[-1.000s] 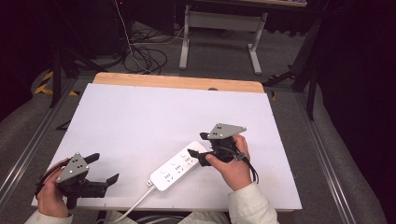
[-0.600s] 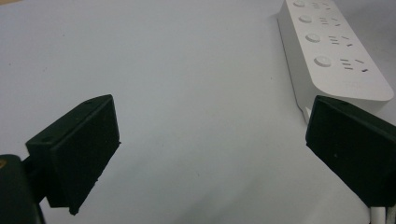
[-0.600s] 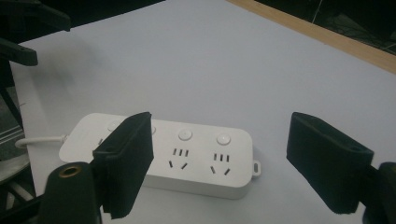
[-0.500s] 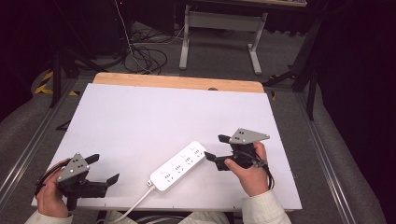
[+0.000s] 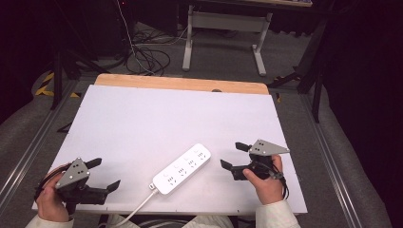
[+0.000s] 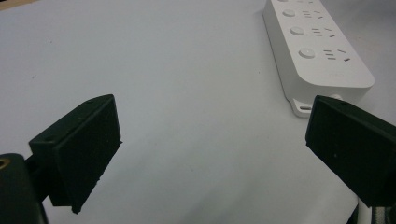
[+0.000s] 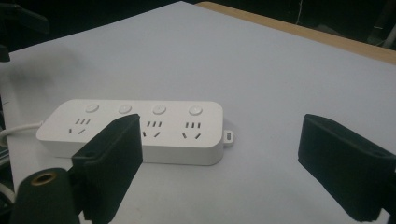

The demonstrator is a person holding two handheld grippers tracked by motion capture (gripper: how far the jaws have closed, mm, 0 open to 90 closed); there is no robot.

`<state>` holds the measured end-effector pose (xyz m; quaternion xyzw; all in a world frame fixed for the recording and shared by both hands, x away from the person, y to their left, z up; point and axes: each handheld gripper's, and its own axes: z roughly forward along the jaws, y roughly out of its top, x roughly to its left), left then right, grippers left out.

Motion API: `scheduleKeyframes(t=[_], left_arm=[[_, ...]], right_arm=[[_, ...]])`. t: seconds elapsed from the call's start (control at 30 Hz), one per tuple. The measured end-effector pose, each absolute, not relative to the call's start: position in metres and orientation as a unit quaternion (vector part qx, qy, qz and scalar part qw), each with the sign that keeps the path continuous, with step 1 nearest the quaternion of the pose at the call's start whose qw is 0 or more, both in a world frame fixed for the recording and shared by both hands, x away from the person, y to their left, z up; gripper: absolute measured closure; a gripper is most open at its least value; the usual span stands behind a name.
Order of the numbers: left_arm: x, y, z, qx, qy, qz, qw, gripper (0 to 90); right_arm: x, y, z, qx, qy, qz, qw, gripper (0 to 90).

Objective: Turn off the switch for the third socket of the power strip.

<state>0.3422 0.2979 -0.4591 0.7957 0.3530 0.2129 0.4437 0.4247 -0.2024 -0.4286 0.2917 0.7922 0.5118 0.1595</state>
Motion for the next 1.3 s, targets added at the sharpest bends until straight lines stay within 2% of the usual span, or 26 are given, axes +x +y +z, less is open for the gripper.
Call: scheduleKeyframes(t=[0.4, 0.73, 1.1, 1.3], left_arm=[[0.341, 0.301, -0.457, 0.794, 0.353, 0.213, 0.446, 4.0], [0.341, 0.301, -0.458, 0.792, 0.354, 0.214, 0.449, 4.3], [0.338, 0.307, -0.46, 0.797, 0.351, 0.211, 0.444, 4.4], [0.337, 0.309, -0.46, 0.794, 0.355, 0.211, 0.446, 4.4]], right_arm=[[0.417, -0.216, -0.45, 0.304, 0.784, 0.517, 0.159, 9.5], [0.411, -0.225, -0.466, 0.311, 0.786, 0.51, 0.161, 9.5], [0.401, -0.23, -0.488, 0.334, 0.794, 0.488, 0.142, 12.9], [0.401, -0.229, -0.486, 0.328, 0.798, 0.484, 0.144, 12.9]])
